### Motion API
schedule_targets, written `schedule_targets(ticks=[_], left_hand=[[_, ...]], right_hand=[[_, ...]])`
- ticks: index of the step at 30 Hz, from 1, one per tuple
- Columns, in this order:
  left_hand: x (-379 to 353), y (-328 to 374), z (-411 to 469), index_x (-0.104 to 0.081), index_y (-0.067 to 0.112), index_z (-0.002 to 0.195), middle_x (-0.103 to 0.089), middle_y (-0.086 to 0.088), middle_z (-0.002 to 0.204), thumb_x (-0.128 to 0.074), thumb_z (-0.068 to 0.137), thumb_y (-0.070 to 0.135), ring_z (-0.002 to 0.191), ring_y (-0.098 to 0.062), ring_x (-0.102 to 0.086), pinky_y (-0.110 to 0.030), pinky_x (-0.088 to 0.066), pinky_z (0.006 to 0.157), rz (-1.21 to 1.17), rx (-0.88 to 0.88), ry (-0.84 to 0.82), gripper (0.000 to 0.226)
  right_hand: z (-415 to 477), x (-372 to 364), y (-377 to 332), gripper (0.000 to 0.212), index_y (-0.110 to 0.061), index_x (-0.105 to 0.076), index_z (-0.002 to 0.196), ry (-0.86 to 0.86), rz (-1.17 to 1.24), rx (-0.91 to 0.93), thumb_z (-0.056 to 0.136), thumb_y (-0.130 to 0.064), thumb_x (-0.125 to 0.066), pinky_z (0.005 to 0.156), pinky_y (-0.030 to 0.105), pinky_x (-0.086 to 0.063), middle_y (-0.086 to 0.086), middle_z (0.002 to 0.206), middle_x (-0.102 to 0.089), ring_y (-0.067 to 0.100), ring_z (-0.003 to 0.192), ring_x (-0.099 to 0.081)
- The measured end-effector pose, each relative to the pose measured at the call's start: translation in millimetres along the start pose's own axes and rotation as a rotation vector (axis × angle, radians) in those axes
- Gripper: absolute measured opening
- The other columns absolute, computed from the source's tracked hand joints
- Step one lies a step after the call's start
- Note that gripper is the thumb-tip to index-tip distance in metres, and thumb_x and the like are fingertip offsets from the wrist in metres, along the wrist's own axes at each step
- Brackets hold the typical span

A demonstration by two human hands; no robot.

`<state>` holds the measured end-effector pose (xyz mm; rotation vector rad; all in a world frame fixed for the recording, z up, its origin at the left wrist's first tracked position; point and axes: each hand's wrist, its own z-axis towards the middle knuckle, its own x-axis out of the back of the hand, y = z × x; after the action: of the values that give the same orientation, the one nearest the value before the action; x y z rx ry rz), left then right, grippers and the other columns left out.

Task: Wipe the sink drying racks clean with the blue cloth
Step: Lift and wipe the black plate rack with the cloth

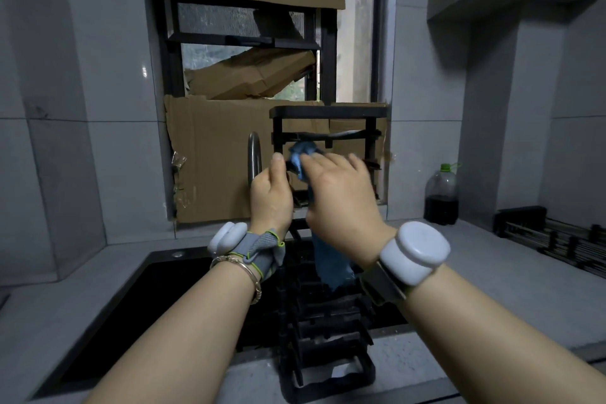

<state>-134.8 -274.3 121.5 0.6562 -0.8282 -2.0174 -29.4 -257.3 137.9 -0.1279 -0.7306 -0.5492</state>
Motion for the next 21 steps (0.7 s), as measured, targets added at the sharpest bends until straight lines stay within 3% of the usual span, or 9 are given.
schedule_targets(ticks=[5, 7, 10, 14, 17, 21], left_hand=[[2.1, -0.3, -0.4, -0.039, 0.014, 0.058, -0.042, 0.002, 0.059, -0.034, 0.102, 0.027, 0.055, -0.007, -0.035, -0.015, -0.031, 0.049, 0.016, 0.005, -0.032, 0.047], [1.9, -0.8, -0.4, -0.040, 0.014, 0.059, -0.043, 0.001, 0.060, -0.034, 0.102, 0.029, 0.056, -0.007, -0.035, -0.016, -0.031, 0.050, 0.012, 0.009, -0.046, 0.046], [2.2, 0.4, -0.5, -0.033, 0.014, 0.056, -0.036, 0.002, 0.057, -0.034, 0.102, 0.028, 0.054, -0.009, -0.030, -0.019, -0.029, 0.049, 0.024, 0.009, -0.023, 0.048], [0.7, 1.7, -1.7, -0.027, 0.016, 0.055, -0.031, 0.002, 0.054, -0.034, 0.102, 0.029, 0.049, -0.006, -0.030, -0.023, -0.027, 0.048, 0.026, 0.021, -0.017, 0.049], [-0.1, 3.0, -2.4, -0.026, 0.016, 0.057, -0.029, 0.002, 0.055, -0.034, 0.102, 0.028, 0.048, -0.006, -0.027, -0.019, -0.024, 0.044, 0.006, 0.020, -0.009, 0.048], [0.9, 2.4, -2.4, -0.027, 0.015, 0.057, -0.029, 0.002, 0.056, -0.034, 0.102, 0.028, 0.049, -0.005, -0.026, -0.019, -0.024, 0.044, 0.025, 0.018, -0.003, 0.048]], right_hand=[[-1.8, -4.5, -4.6, 0.067, -0.019, -0.028, 0.146, 0.038, 0.184, -0.011, 0.084, -0.010, -0.051, 0.103, 0.031, -0.019, -0.005, 0.150, -0.031, 0.013, 0.139, -0.019], [-9.6, -8.9, 0.8, 0.071, -0.013, -0.038, 0.141, 0.056, 0.117, 0.015, 0.074, -0.010, -0.061, 0.100, 0.037, -0.027, 0.001, 0.144, -0.041, 0.017, 0.136, -0.030], [-22.1, -20.2, 12.3, 0.077, -0.003, -0.060, 0.120, 0.096, -0.103, 0.051, 0.046, -0.014, -0.078, 0.089, 0.051, -0.044, 0.012, 0.123, -0.062, 0.025, 0.117, -0.057], [-32.5, -20.1, 34.1, 0.072, 0.002, -0.064, 0.114, 0.124, -0.288, 0.005, 0.044, -0.010, -0.080, 0.086, 0.068, -0.038, 0.019, 0.120, -0.062, 0.030, 0.113, -0.059], [-36.6, -22.4, 36.0, 0.069, 0.004, -0.065, 0.111, 0.107, -0.292, -0.031, 0.045, -0.010, -0.080, 0.085, 0.066, -0.040, 0.020, 0.118, -0.063, 0.031, 0.112, -0.060], [-43.0, -35.8, 25.8, 0.067, 0.004, -0.063, 0.111, 0.073, -0.101, -0.064, 0.049, -0.015, -0.079, 0.089, 0.056, -0.047, 0.021, 0.115, -0.063, 0.035, 0.111, -0.059]])
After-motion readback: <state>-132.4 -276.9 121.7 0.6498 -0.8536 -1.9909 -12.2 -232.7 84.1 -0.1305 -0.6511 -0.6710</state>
